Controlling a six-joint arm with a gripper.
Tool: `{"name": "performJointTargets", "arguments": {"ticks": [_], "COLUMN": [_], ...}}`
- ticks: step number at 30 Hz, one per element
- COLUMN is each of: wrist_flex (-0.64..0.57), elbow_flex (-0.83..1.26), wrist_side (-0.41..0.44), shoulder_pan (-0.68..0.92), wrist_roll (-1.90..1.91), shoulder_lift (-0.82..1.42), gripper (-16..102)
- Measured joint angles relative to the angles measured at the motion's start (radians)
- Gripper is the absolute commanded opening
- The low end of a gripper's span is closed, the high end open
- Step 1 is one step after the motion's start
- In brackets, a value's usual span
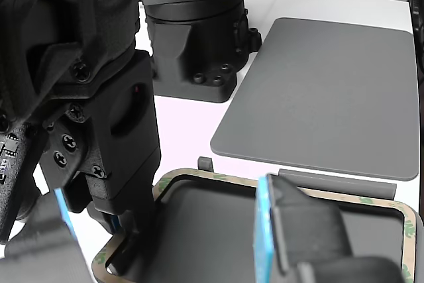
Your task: Move top rectangular frame to the holder.
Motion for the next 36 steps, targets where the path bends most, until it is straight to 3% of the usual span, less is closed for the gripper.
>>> {"name": "performJointTargets", "arguments": {"ticks": [36], "wrist_flex": [0.0], "elbow_flex": [0.006], "wrist_side": [-0.012], "shoulder_pan": [-0.002], "wrist_roll": [-0.063], "shoulder_lift": [-0.009], "gripper": [-10]}}
